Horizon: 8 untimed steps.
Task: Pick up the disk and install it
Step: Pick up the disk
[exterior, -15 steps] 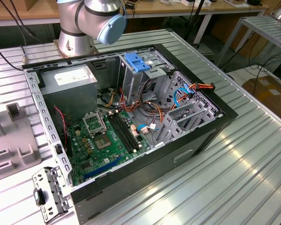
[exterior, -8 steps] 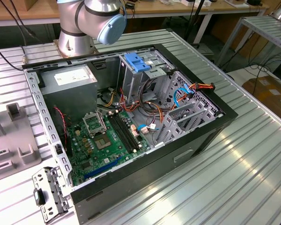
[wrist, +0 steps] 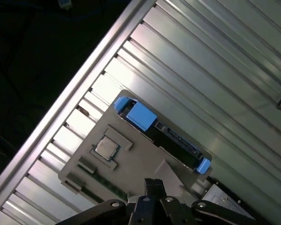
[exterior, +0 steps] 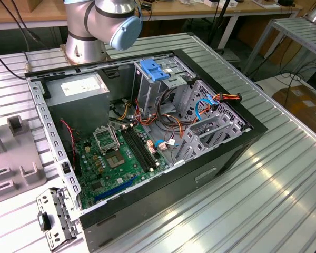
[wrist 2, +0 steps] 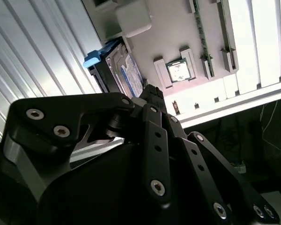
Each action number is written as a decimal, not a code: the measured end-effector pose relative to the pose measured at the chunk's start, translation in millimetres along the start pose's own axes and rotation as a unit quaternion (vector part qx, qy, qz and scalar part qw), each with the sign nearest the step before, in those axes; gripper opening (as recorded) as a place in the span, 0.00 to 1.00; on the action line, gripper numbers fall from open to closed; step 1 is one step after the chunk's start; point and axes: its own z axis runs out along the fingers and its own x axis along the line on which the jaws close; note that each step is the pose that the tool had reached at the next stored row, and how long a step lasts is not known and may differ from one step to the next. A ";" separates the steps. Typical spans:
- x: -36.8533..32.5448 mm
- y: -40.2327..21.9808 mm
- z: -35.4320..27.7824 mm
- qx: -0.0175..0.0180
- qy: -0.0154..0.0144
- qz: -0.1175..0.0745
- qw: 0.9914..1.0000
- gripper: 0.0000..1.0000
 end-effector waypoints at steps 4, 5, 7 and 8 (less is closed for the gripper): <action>0.0 0.0 0.0 -0.002 -0.001 -0.025 1.000 0.11; 0.0 0.0 0.0 -0.002 -0.001 -0.034 0.999 0.11; 0.0 0.0 0.0 -0.003 -0.002 -0.045 0.999 0.11; 0.0 0.0 0.0 -0.003 -0.002 -0.049 0.999 0.11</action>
